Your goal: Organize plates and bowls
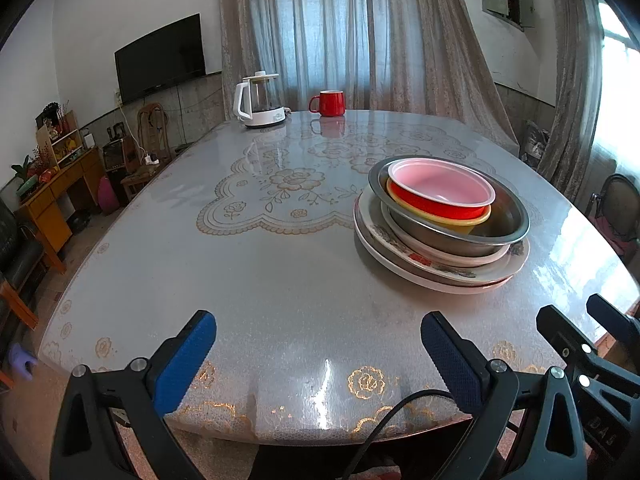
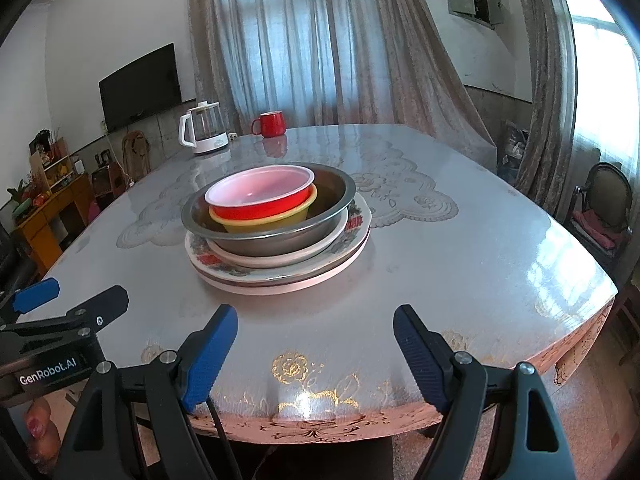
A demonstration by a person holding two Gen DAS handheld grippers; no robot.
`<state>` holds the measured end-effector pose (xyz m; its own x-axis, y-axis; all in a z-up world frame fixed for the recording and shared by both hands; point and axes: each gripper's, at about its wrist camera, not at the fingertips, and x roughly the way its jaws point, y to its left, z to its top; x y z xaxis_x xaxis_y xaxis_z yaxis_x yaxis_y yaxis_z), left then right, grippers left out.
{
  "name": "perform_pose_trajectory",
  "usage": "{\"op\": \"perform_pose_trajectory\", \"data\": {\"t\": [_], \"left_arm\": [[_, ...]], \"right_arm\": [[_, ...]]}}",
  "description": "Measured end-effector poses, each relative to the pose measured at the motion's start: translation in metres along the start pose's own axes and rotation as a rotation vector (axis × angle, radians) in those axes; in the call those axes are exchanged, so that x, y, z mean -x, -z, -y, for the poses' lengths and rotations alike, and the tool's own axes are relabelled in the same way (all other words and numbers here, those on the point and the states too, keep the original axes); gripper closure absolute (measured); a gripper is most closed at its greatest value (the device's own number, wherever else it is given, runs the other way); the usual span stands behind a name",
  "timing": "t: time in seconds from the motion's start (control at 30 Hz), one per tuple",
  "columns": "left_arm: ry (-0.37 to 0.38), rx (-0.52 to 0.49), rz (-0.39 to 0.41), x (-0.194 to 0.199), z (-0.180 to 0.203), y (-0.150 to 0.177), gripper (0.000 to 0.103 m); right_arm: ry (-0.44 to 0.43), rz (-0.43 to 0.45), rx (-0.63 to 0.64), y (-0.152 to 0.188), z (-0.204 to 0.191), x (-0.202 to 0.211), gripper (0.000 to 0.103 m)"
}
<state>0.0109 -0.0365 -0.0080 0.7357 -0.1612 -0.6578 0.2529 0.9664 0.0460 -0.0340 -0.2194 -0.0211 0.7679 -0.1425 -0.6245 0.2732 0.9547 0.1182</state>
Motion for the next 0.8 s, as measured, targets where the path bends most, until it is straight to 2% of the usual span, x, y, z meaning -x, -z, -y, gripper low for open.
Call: {"op": "perform_pose_trajectory", "data": {"t": [0.8], "left_arm": [[0.0, 0.002, 0.005, -0.0001, -0.0002, 0.0001, 0.0]], "right_arm": [[0.002, -0.007, -0.003, 0.001, 0.0005, -0.0018, 0.021]]}}
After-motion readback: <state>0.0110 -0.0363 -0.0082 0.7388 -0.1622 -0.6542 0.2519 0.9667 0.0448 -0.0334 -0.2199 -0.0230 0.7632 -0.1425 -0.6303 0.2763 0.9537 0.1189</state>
